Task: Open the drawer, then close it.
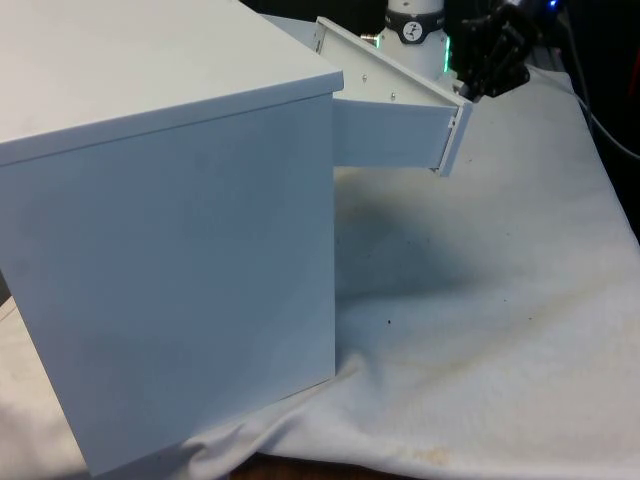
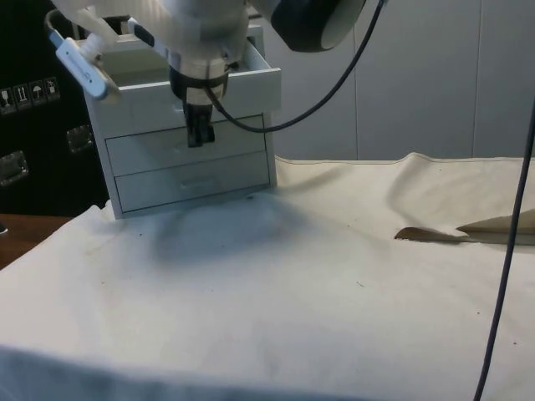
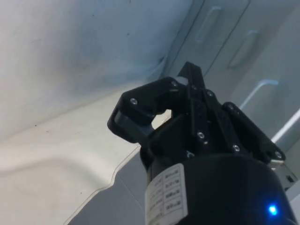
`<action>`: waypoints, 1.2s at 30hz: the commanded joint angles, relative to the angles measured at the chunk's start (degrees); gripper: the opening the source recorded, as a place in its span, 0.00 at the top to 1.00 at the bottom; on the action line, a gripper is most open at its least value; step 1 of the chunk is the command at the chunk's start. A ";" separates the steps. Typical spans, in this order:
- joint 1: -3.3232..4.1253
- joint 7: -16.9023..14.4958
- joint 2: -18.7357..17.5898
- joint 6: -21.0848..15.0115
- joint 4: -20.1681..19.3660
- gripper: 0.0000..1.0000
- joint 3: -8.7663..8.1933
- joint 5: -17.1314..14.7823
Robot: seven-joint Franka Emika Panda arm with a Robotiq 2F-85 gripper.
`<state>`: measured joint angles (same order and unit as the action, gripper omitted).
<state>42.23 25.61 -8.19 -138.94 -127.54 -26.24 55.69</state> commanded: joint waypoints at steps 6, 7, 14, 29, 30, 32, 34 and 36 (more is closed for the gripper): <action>-0.34 -1.43 1.15 0.86 0.40 1.00 -1.20 0.40; -0.34 -1.66 1.20 0.92 0.46 1.00 -1.38 0.40; -0.40 -3.21 1.78 1.09 1.03 1.00 -2.98 0.34; -0.57 -5.73 2.18 0.92 2.86 1.00 -6.36 0.40; -0.57 -5.90 2.18 0.92 2.98 1.00 -6.59 0.40; -0.57 -6.25 2.18 0.92 3.27 1.00 -7.10 0.34; -0.57 -6.53 2.23 0.86 3.50 1.00 -7.51 0.34; -0.80 -6.82 2.35 0.80 3.78 1.00 -7.79 0.40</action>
<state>41.77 19.25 -5.96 -137.97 -123.93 -33.80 55.69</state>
